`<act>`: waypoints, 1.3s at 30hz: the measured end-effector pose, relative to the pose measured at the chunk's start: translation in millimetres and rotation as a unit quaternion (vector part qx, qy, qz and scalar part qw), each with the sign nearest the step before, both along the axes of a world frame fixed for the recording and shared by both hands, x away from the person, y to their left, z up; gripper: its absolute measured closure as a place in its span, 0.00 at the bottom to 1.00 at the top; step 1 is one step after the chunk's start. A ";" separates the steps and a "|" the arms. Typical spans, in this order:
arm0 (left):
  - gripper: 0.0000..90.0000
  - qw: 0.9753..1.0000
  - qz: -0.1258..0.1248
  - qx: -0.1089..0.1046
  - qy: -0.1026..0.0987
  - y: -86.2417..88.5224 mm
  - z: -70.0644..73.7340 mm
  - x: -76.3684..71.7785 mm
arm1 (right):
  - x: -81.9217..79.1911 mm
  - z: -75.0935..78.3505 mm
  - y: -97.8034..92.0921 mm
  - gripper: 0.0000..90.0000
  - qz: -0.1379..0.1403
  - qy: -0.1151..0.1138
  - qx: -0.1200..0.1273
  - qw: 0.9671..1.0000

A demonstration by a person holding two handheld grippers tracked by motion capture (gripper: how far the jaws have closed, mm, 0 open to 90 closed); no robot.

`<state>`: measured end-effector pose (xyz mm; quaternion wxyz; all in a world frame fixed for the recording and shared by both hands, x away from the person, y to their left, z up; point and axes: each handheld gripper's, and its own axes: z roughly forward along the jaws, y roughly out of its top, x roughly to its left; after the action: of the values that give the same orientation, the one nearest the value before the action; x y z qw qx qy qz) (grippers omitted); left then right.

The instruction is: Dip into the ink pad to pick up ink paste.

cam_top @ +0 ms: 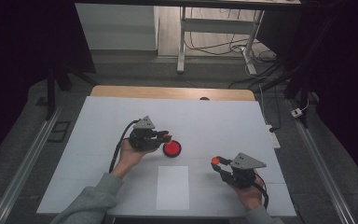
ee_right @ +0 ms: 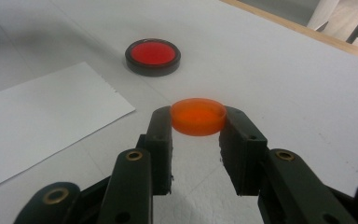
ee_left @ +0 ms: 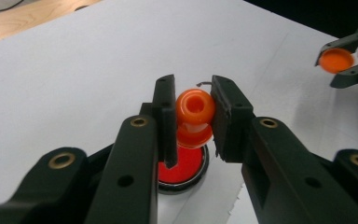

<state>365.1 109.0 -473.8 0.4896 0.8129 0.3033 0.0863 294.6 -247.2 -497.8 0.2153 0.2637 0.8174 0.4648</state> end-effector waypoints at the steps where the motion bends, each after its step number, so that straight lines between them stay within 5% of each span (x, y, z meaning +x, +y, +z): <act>1: 0.80 1.000 -0.001 -0.002 -0.001 0.3 1.5 -1.2 | -0.1 0.0 0.0 0.72 0.000 0.001 -0.004 1.000; 39: 0.80 0.998 -0.032 -0.059 0.006 16.4 32.3 -33.9 | -0.4 0.4 4.6 0.72 0.004 -0.001 -0.001 1.000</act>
<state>331.2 125.4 -441.5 0.5372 0.7925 0.2848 0.0483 294.1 -242.6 -497.4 0.2144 0.2596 0.8185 0.4655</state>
